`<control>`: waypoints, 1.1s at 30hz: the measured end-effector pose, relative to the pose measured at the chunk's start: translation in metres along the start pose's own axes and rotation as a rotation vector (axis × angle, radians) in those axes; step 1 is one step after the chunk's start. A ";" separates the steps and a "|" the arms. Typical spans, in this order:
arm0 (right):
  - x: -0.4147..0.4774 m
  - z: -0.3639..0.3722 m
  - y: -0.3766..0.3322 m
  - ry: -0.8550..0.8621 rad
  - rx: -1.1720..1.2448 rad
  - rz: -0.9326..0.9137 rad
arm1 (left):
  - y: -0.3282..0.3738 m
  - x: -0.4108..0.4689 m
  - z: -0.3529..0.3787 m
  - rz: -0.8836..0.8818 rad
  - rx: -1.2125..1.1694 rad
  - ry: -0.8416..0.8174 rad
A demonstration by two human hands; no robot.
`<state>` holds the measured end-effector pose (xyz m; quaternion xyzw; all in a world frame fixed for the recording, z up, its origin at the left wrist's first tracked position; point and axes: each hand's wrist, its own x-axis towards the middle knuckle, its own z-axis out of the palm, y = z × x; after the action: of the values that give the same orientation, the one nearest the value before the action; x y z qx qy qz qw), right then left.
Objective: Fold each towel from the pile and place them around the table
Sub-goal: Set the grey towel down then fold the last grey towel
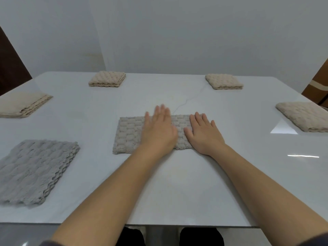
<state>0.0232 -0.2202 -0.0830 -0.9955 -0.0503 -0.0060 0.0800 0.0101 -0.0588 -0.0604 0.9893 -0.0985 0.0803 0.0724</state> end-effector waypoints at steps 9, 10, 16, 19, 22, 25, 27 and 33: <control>0.000 0.000 0.001 0.000 0.013 -0.009 | -0.043 -0.006 0.015 -0.174 -0.018 -0.150; 0.000 0.000 0.001 -0.002 0.015 -0.012 | -0.055 -0.010 0.013 -0.216 -0.010 -0.146; 0.001 0.001 0.002 -0.002 0.024 -0.020 | -0.097 -0.031 0.001 -0.451 0.070 -0.146; 0.003 -0.001 0.001 -0.012 -0.002 -0.004 | -0.096 -0.038 -0.012 -0.510 0.240 -0.089; 0.002 -0.010 -0.008 0.003 -0.050 0.014 | -0.090 -0.034 -0.031 -0.558 0.161 -0.079; 0.003 -0.021 -0.032 0.031 -0.047 -0.060 | -0.090 -0.018 -0.046 -0.620 -0.071 -0.139; 0.006 -0.021 -0.051 0.016 -0.040 -0.122 | -0.092 -0.007 -0.052 -0.669 -0.242 -0.193; 0.010 0.000 -0.067 -0.048 0.026 -0.144 | -0.094 -0.003 -0.059 -0.793 -0.622 -0.233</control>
<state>0.0261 -0.1531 -0.0723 -0.9881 -0.1236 0.0127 0.0910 0.0185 0.0426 -0.0155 0.8847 0.2574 -0.0972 0.3763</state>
